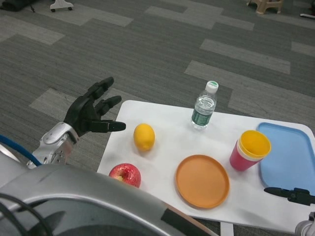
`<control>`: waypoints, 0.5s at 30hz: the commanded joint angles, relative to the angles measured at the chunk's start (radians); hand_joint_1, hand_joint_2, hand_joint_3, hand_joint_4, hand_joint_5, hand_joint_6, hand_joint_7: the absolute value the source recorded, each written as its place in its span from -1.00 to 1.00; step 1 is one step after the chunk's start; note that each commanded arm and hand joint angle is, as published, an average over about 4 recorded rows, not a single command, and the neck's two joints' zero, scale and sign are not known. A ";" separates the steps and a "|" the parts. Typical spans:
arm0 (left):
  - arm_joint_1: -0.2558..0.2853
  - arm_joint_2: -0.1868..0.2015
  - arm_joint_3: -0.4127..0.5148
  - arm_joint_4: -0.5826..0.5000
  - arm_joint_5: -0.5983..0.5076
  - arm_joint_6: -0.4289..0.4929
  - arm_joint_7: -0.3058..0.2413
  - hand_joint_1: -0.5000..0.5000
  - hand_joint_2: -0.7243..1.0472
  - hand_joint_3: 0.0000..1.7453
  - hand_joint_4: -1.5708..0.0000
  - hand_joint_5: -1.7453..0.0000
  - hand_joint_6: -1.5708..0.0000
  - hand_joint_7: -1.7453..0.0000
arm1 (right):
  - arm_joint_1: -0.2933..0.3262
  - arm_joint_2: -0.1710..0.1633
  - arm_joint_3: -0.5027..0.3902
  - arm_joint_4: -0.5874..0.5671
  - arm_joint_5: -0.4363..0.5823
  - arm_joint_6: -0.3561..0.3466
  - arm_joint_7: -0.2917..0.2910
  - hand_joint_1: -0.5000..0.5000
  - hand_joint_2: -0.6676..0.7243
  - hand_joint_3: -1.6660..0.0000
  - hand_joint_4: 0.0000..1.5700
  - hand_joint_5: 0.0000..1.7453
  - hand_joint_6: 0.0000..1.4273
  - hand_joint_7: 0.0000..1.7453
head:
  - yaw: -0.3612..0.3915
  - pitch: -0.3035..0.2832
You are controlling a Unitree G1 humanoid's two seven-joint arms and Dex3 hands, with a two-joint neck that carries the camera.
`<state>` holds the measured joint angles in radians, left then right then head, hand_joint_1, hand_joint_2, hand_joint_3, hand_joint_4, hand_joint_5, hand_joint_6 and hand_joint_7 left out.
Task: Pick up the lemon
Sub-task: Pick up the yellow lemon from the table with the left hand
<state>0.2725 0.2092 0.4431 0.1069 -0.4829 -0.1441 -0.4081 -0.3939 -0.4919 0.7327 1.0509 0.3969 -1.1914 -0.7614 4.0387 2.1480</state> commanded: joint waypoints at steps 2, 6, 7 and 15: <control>-0.048 0.029 -0.017 0.051 0.005 0.009 -0.037 1.00 0.57 -0.90 1.00 0.29 0.93 0.68 | -0.016 -0.009 0.005 0.004 0.009 -0.004 -0.004 -0.25 0.45 1.00 -0.56 -1.00 -1.00 -1.00 | -0.009 -0.004; -0.070 0.052 -0.035 0.062 0.000 0.009 -0.043 1.00 0.60 -0.90 1.00 0.29 0.93 0.68 | -0.014 -0.005 0.004 0.000 0.009 -0.004 -0.004 -0.25 0.45 1.00 -0.56 -1.00 -1.00 -1.00 | -0.013 -0.003; -0.073 0.057 -0.039 0.063 0.000 0.010 -0.044 1.00 0.60 -0.90 1.00 0.29 0.93 0.68 | -0.013 -0.004 0.004 -0.001 0.010 -0.004 -0.004 -0.25 0.45 1.00 -0.56 -1.00 -1.00 -1.00 | -0.013 -0.003; -0.083 0.072 -0.068 0.070 0.013 0.012 -0.052 1.00 0.60 -0.90 1.00 0.29 0.93 0.68 | -0.001 -0.002 0.005 -0.010 0.010 -0.004 -0.004 -0.25 0.39 1.00 -0.56 -1.00 -1.00 -1.00 | -0.019 -0.005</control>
<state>0.1987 0.2606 0.3803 0.1661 -0.4823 -0.1367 -0.4521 -0.3979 -0.4923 0.7348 1.0488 0.3973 -1.1913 -0.7614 4.0196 2.1434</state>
